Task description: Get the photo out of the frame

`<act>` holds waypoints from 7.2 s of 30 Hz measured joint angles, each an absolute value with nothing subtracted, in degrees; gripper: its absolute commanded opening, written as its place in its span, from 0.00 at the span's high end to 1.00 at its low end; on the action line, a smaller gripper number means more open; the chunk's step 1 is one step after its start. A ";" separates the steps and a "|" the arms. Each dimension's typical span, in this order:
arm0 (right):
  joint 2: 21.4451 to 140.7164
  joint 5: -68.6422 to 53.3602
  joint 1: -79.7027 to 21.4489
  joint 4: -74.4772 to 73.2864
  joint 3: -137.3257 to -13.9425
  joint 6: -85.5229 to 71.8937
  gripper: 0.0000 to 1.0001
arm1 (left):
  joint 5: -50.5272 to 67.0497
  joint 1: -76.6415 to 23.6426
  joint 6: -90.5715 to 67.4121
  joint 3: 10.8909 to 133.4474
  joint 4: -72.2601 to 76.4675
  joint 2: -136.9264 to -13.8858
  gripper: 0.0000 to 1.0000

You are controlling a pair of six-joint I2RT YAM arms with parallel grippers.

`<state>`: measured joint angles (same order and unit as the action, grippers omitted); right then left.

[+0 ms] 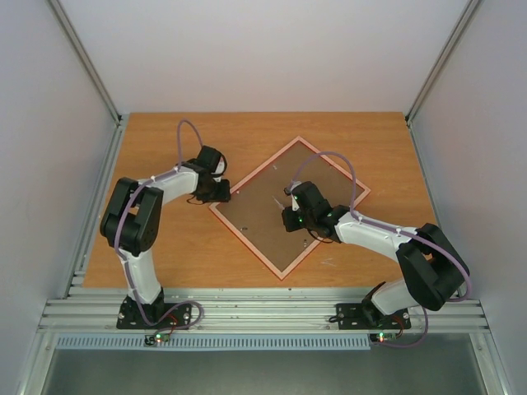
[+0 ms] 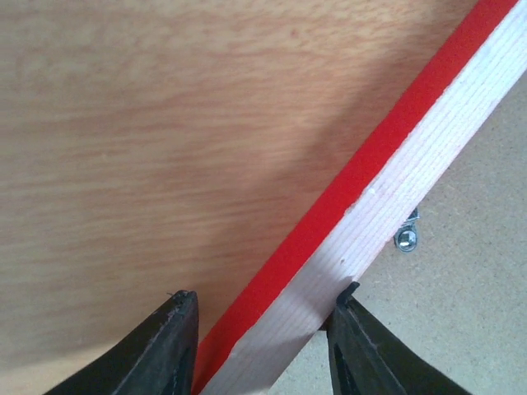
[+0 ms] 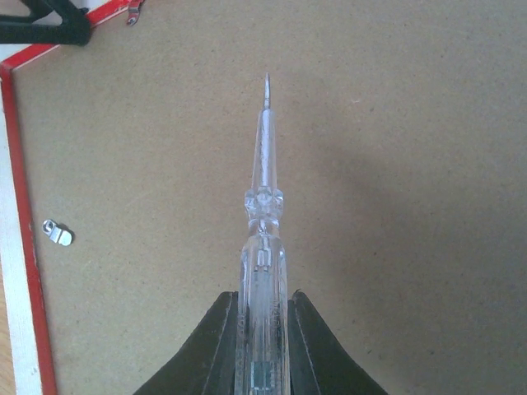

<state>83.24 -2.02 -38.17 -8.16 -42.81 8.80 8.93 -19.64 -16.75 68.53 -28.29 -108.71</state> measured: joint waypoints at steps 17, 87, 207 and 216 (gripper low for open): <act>83.24 -3.07 -38.17 -8.14 -42.81 8.78 0.99 | 11.77 -20.80 -28.32 54.33 -27.53 -97.49 0.69; 95.44 -17.04 -46.13 -9.21 -51.64 7.66 0.99 | 8.58 -33.52 -31.53 49.87 -31.86 -90.54 0.77; 93.25 -17.26 -43.29 -11.84 -50.09 7.40 0.99 | 9.65 -33.47 -33.26 47.03 -21.93 -91.20 0.83; 91.31 -13.23 -41.19 -11.97 -48.95 5.78 0.99 | 9.65 -33.47 -33.63 46.89 -21.76 -91.15 0.83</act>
<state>91.31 -13.23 -41.19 -11.97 -48.95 5.78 9.65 -33.47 -33.63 46.89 -21.76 -91.15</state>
